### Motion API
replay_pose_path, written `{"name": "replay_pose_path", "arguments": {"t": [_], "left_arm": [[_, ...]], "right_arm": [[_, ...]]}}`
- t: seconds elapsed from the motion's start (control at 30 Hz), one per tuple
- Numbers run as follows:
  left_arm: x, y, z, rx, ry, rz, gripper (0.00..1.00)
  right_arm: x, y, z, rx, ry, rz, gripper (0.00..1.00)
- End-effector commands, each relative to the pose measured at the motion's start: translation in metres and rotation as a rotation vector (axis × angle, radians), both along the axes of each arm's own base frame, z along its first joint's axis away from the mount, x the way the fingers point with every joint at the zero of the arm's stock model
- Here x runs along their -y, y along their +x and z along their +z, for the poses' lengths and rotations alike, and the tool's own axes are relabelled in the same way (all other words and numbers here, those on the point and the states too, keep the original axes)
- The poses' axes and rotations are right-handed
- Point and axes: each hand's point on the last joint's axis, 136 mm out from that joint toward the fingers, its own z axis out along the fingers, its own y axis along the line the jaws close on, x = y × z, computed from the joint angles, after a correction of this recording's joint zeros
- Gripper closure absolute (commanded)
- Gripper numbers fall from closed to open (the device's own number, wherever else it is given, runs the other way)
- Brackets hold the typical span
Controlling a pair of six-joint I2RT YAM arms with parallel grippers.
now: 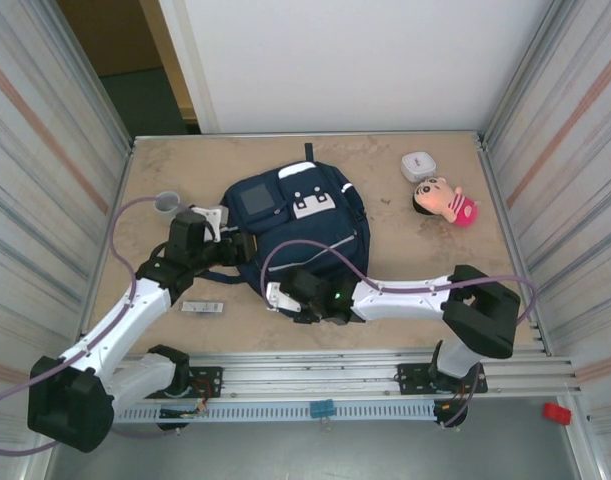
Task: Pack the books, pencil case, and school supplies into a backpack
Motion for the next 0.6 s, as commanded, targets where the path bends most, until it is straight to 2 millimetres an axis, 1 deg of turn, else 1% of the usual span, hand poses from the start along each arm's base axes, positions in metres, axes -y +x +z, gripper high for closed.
{"name": "replay_pose_path", "arguments": {"t": [0.0, 0.1, 0.23, 0.3, 0.47, 0.57], "left_arm": [[0.005, 0.0, 0.005, 0.035, -0.052, -0.026, 0.25], [0.014, 0.003, 0.005, 0.058, -0.094, -0.06, 0.26], [0.024, 0.011, -0.002, 0.054, -0.133, -0.088, 0.27], [0.032, 0.015, -0.006, 0.041, -0.156, -0.122, 0.27], [0.051, 0.024, -0.019, 0.019, -0.214, -0.194, 0.32], [0.062, 0.026, -0.024, 0.042, -0.249, -0.259, 0.35]], "right_arm": [[0.02, 0.01, 0.039, 0.125, 0.003, -0.005, 1.0], [0.04, 0.011, 0.052, 0.144, 0.004, -0.005, 1.0], [0.065, 0.011, 0.072, 0.102, 0.043, -0.032, 1.0], [0.075, 0.009, 0.077, 0.094, 0.053, -0.035, 1.0], [0.091, 0.011, 0.087, 0.093, 0.093, -0.056, 1.0], [0.095, 0.015, 0.088, 0.091, 0.107, -0.073, 1.0]]}}
